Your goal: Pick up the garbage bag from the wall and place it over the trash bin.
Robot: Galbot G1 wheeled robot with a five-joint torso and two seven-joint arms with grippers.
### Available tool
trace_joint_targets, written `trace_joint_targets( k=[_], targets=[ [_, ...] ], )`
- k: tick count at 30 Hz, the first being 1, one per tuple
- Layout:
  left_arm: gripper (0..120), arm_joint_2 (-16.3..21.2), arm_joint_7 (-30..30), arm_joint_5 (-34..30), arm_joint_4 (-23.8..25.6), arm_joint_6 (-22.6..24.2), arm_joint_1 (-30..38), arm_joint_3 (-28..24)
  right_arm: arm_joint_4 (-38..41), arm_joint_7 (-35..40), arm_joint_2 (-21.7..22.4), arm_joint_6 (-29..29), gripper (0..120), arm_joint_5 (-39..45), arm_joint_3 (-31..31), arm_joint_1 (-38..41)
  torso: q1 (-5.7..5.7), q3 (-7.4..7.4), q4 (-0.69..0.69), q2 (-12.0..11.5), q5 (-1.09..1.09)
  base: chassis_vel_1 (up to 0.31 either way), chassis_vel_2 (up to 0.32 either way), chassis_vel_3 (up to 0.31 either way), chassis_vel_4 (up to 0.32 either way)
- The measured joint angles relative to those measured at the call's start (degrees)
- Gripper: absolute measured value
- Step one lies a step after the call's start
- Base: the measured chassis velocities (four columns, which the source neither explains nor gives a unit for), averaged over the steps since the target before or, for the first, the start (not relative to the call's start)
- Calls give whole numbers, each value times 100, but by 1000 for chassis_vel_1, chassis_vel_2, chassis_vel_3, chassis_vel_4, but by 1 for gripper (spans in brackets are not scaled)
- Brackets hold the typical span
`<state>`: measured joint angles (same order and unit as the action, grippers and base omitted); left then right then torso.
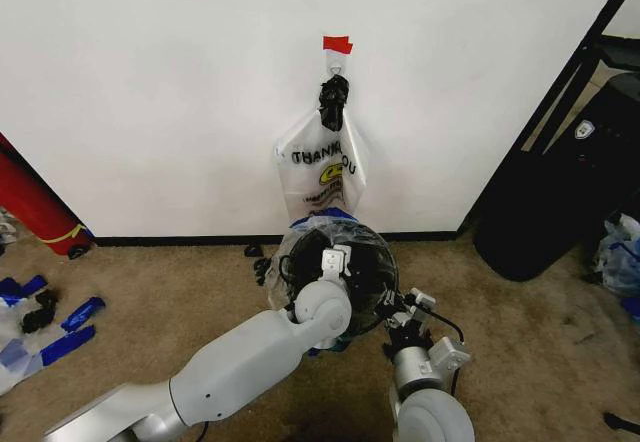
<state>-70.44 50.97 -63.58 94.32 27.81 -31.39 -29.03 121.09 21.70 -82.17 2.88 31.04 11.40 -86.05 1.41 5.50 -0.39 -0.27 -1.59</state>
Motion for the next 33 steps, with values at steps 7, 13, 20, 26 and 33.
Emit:
trace_joint_targets(
  k=[7, 13, 20, 26, 33],
  targets=[
    [0, 41, -138, -141, 266, -174, -40, 0, -53, 0, -6, -9, 0, -33, 6, 8, 0, 0, 0, 0, 0, 0, 0, 0, 0],
    [0, 299, -295, -309, 739, -218, -110, 9, -158, 53, -10, -14, 0, -11, 75, 71, 0, 0, -1, 0, -1, 0, 0, 0, 0],
    [0, 1079, -1010, -227, 1510, -401, -363, 199, -203, 279, -8, 208, 0, 394, 154, 162, 0, 0, 2, 0, -1, 0, 0, 0, 0],
    [0, 1587, -1735, 126, 2263, -764, -833, 605, -339, 570, -73, 456, 0, 1333, 261, 398, 0, 0, 1, 0, 0, 0, 0, 0, 0],
    [25, 2097, -2201, 396, 3243, -1079, -1738, 1488, -425, 818, -156, 596, 0, 1921, 337, 545, 0, 0, 0, 0, -1, 0, 0, 0, 0]
  ],
)
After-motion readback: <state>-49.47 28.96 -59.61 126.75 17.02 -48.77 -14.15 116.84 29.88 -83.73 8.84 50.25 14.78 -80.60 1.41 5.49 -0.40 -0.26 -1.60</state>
